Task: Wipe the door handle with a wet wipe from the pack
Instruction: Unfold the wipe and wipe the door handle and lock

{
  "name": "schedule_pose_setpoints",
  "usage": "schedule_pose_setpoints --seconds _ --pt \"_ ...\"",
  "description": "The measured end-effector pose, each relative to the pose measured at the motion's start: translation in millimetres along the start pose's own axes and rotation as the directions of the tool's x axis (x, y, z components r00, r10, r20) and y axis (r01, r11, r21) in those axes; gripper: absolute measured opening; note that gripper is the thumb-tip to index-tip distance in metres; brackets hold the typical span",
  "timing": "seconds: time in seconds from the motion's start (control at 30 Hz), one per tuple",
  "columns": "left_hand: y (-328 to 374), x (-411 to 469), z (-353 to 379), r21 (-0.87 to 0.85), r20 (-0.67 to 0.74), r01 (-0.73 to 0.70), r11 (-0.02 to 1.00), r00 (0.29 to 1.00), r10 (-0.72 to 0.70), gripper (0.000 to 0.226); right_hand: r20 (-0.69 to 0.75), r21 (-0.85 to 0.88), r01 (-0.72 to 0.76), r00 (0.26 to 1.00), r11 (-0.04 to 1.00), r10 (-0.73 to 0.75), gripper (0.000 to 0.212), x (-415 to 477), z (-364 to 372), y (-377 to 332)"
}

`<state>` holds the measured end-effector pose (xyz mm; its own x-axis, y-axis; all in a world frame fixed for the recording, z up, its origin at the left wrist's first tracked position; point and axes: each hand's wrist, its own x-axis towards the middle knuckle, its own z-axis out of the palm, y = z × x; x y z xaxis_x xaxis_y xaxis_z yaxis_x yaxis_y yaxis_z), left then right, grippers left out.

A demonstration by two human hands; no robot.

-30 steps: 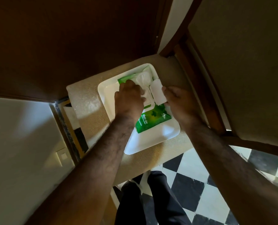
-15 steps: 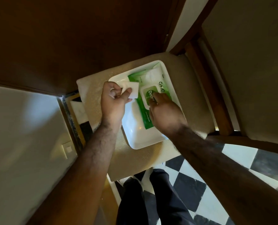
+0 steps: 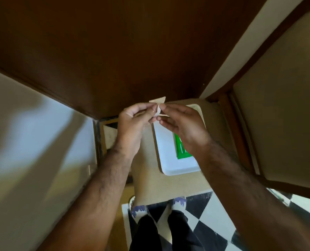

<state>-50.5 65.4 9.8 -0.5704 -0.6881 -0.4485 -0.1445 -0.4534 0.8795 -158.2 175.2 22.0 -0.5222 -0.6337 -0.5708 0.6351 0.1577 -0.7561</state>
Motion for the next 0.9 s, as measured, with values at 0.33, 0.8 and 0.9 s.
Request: schedule_pose_setpoints --seconds 0.33,0.8,0.9 --pt "170.5 -79.0 -53.2 0.505 -0.099 -0.258 0.824 0.931 0.352 0.022 0.105 -0.154 0.069 0.993 0.986 -0.053 0.021 -81.5 123.7 -104.4" --pt "339.3 -173.3 -110.7 0.524 -0.056 -0.286 0.802 0.928 0.368 0.010 0.345 -0.413 0.231 0.935 0.881 -0.084 0.018 -185.7 242.8 -224.4" --pt "368.4 -189.1 -126.5 0.439 -0.108 -0.285 0.852 0.925 0.365 0.011 0.317 -0.459 0.230 0.945 0.858 -0.084 0.019 -194.7 264.8 -240.2"
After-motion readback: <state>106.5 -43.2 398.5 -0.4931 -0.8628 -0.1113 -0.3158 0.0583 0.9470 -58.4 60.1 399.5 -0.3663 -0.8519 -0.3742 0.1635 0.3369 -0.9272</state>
